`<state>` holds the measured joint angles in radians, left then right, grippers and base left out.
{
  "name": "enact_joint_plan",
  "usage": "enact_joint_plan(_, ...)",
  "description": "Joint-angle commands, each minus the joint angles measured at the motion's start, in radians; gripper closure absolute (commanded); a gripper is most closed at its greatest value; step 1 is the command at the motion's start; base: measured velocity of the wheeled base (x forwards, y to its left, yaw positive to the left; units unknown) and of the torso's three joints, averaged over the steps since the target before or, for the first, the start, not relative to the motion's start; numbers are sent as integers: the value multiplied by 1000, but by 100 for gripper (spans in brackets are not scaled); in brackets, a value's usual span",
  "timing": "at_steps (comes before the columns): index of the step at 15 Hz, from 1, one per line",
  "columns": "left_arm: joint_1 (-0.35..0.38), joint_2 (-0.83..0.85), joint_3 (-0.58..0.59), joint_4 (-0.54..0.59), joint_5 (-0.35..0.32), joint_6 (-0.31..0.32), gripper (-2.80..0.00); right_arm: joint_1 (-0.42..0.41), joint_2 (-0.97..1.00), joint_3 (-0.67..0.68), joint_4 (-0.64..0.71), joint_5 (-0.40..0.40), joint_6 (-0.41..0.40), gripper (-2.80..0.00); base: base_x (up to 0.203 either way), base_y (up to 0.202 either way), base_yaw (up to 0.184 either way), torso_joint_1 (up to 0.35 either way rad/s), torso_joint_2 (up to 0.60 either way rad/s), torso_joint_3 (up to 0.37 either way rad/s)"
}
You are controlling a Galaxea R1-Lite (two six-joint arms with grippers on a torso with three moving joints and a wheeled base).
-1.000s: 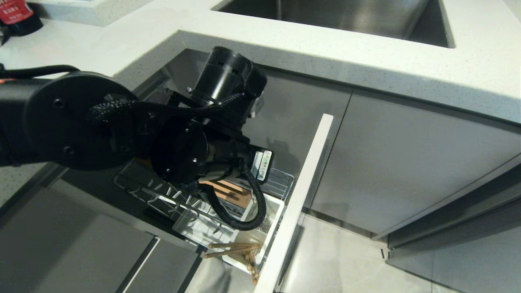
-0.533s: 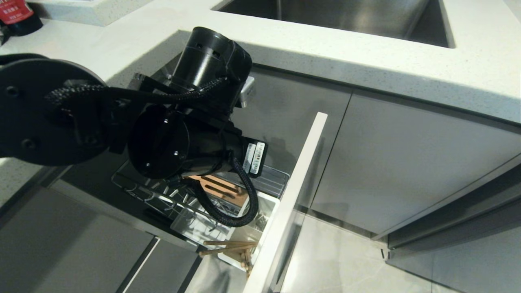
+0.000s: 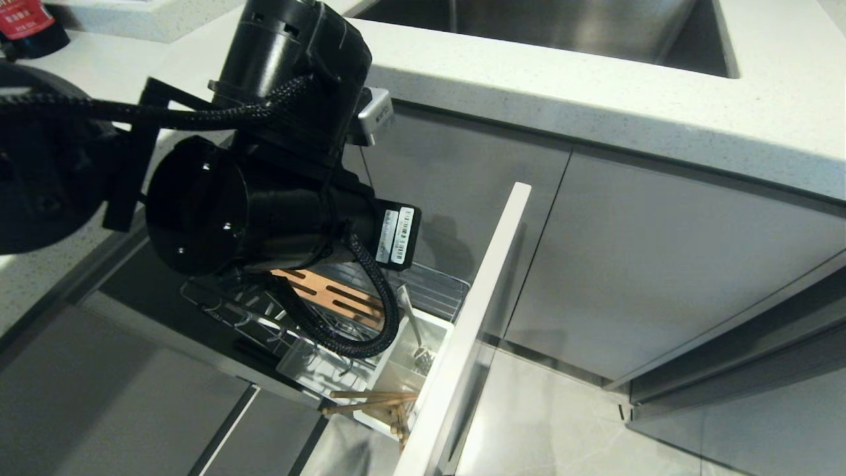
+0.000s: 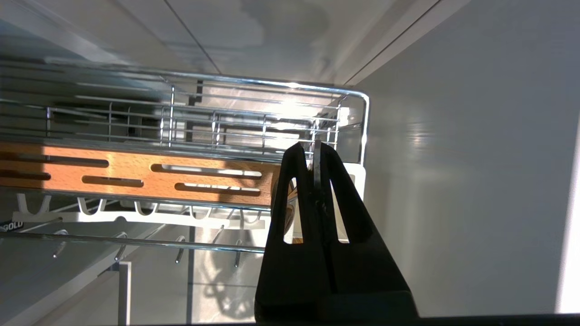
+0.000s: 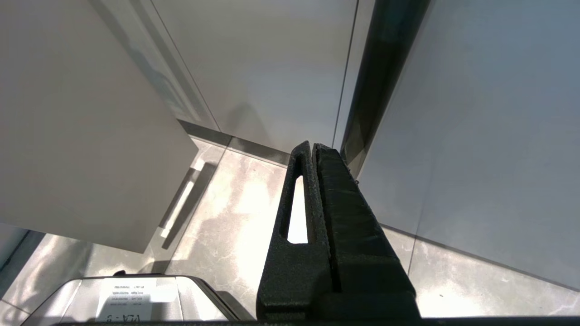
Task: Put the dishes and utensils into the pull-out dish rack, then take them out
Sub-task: Take the spoon out of the cupboard
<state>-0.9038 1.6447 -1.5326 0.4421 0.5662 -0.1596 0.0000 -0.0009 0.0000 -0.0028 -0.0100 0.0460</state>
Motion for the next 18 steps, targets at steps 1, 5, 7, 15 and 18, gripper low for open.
enact_joint_plan(1, -4, -31, -1, 0, 3, -2, 0, 0, 1, 0, 0, 0, 0, 0, 0, 0, 0, 0, 0, 0)
enact_joint_plan(5, -15, -103, -36, -4, 6, -53, 0, 0, 1, 0, 0, -1, 0, 0, 0, 0, 0, 0, 0, 0)
enact_joint_plan(7, -22, -141, -60, -8, 35, -81, 0, 0, 1, 0, 0, -1, 0, 0, 0, 0, 0, 0, 0, 0)
enact_joint_plan(15, -6, -300, -108, -136, 150, -112, 0, 0, 1, 0, 0, -1, 0, 0, 0, 0, 0, 0, 0, 0)
enact_joint_plan(18, 25, -356, -118, -142, 152, -109, 0, 0, 1, 0, 0, -1, 0, 0, 0, 0, 0, 0, 0, 0)
